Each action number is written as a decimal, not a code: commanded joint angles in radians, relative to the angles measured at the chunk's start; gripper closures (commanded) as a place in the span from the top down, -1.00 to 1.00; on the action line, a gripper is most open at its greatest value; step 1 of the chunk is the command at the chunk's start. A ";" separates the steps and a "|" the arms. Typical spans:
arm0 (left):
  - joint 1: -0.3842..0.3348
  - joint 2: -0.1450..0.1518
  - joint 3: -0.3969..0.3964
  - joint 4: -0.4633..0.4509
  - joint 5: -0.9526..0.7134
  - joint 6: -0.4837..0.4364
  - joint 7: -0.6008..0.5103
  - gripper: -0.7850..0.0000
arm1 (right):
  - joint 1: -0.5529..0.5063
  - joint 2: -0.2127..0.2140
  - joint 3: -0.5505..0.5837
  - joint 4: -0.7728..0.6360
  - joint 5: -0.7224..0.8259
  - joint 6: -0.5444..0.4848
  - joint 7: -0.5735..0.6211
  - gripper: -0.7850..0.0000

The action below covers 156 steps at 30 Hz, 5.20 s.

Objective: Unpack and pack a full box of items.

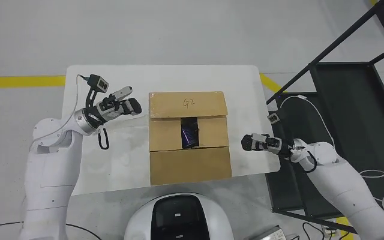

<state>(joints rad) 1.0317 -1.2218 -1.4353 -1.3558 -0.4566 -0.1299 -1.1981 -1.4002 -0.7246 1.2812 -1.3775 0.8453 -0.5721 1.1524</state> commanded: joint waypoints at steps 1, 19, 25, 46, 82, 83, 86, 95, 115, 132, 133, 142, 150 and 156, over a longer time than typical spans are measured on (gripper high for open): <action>-0.018 -0.004 0.040 0.029 -0.049 0.032 -0.057 1.00 | 0.007 -0.004 0.005 0.024 0.027 0.007 0.001 1.00; -0.123 -0.026 0.193 0.171 -0.083 0.030 -0.147 1.00 | 0.033 -0.026 -0.015 0.090 0.077 0.024 -0.024 1.00; -0.116 -0.025 0.194 0.161 -0.074 0.030 -0.121 1.00 | 0.033 -0.026 -0.015 0.090 0.077 0.024 -0.024 1.00; -0.149 -0.037 0.278 0.323 -0.081 0.011 -0.042 1.00 | 0.033 -0.026 -0.015 0.090 0.077 0.024 -0.024 1.00; -0.614 -0.233 0.495 0.904 -0.258 -0.219 0.123 1.00 | 0.033 -0.026 -0.015 0.090 0.077 0.024 -0.024 1.00; -0.614 -0.233 0.495 0.904 -0.258 -0.219 0.123 1.00 | 0.033 -0.026 -0.015 0.090 0.077 0.024 -0.024 1.00; -0.614 -0.233 0.495 0.904 -0.258 -0.219 0.123 1.00 | 0.033 -0.026 -0.015 0.090 0.077 0.024 -0.024 1.00; -0.614 -0.233 0.495 0.904 -0.258 -0.219 0.123 1.00 | 0.033 -0.026 -0.015 0.090 0.077 0.024 -0.024 1.00; -0.610 -0.252 0.504 0.882 -0.165 -0.212 0.468 1.00 | 0.033 -0.026 -0.015 0.090 0.077 0.024 -0.024 1.00; -0.690 -0.332 0.575 1.073 -0.023 -0.169 0.691 1.00 | 0.033 -0.026 -0.015 0.090 0.077 0.024 -0.024 1.00; -0.692 -0.335 0.578 1.080 -0.015 -0.161 0.685 1.00 | 0.033 -0.026 -0.015 0.090 0.077 0.024 -0.024 1.00; -0.720 -0.328 0.558 1.135 -0.009 -0.084 0.518 1.00 | 0.033 -0.026 -0.015 0.090 0.077 0.024 -0.024 1.00; -0.723 -0.305 0.521 1.135 -0.028 -0.051 0.436 1.00 | 0.033 -0.026 -0.015 0.090 0.077 0.024 -0.024 1.00; -0.710 -0.297 0.459 1.092 -0.122 -0.097 0.455 1.00 | 0.033 -0.026 -0.015 0.090 0.077 0.024 -0.024 1.00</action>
<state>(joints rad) 0.3194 -1.5183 -0.9684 -0.2553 -0.5663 -0.2196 -0.7515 -1.3672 -0.7505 1.2665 -1.2878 0.9220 -0.5485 1.1283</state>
